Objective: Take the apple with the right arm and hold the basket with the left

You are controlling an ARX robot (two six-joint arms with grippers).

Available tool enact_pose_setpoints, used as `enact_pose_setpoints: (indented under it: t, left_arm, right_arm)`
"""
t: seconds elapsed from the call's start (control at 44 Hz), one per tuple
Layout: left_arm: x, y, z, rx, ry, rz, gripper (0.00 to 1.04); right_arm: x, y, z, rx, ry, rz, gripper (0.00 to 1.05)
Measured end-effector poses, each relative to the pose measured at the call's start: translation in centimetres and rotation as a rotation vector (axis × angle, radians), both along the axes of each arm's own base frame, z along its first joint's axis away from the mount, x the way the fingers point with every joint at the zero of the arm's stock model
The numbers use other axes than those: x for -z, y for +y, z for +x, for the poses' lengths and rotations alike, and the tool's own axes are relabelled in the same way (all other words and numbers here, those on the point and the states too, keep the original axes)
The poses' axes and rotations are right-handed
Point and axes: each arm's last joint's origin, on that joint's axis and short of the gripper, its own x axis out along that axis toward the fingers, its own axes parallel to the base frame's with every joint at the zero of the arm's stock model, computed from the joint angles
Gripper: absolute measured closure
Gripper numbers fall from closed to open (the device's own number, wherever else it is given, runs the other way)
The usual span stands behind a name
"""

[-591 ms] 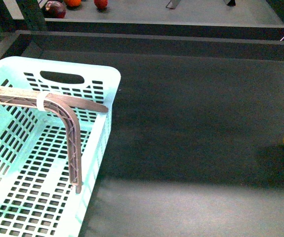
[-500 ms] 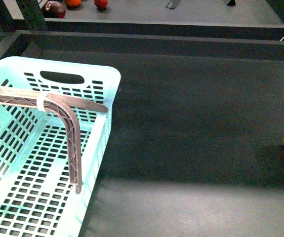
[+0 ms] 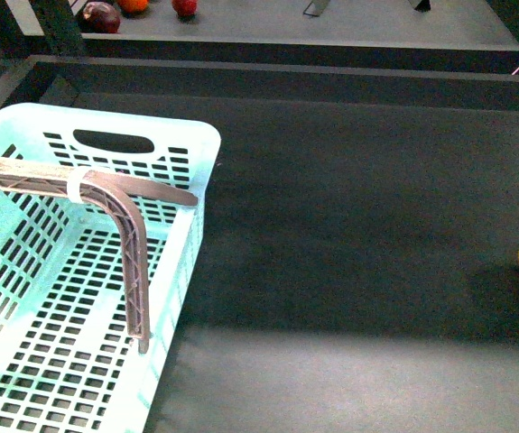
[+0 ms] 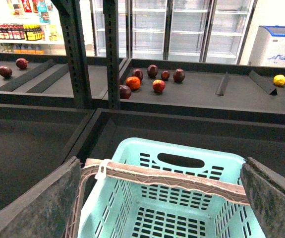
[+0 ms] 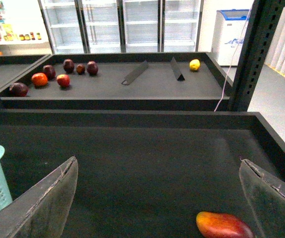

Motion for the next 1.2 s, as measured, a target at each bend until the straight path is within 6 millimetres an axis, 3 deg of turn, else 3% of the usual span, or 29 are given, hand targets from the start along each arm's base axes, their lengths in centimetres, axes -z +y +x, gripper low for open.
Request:
enact_pose_setpoints:
  t: [0.068, 0.182, 0.364, 0.432, 0.636, 0.75, 0.977, 1.205]
  left_arm:
    - [0.0, 0.0, 0.0, -0.011, 0.015, -0.003, 0.07]
    - [-0.4, 0.0, 0.6, -0.123, 0.36, -0.059, 0.07]
    - [-2.5, -0.3, 2.1, -0.089, 0.402, -0.203, 0.07]
    - [-2.9, -0.3, 3.3, -0.046, 0.484, -0.371, 0.07]
    - [-1.0, -0.3, 7.3, -0.109, 0.684, -0.85, 0.07]
    - [-0.2, -0.5, 9.1, -0.169, 0.693, -0.981, 0.07]
    - [0.9, -1.1, 13.0, -0.229, 0.705, -1.133, 0.07]
    - [2.4, -1.3, 15.9, -0.295, 0.723, -1.166, 0.07]
  right_arm:
    - [0.0, 0.0, 0.0, 0.0, 0.0, 0.0, 0.09]
    - [0.0, 0.0, 0.0, -0.001, 0.0, 0.0, 0.09]
    - [0.0, 0.0, 0.0, -0.001, 0.0, 0.0, 0.09]
    - [0.0, 0.0, 0.0, 0.0, 0.0, 0.0, 0.09]
    - [0.0, 0.0, 0.0, 0.0, 0.0, 0.0, 0.09]
    - [0.0, 0.0, 0.0, 0.0, 0.0, 0.0, 0.09]
    - [0.0, 0.0, 0.0, -0.001, 0.0, 0.0, 0.09]
    - [0.0, 0.0, 0.0, 0.0, 0.0, 0.0, 0.09]
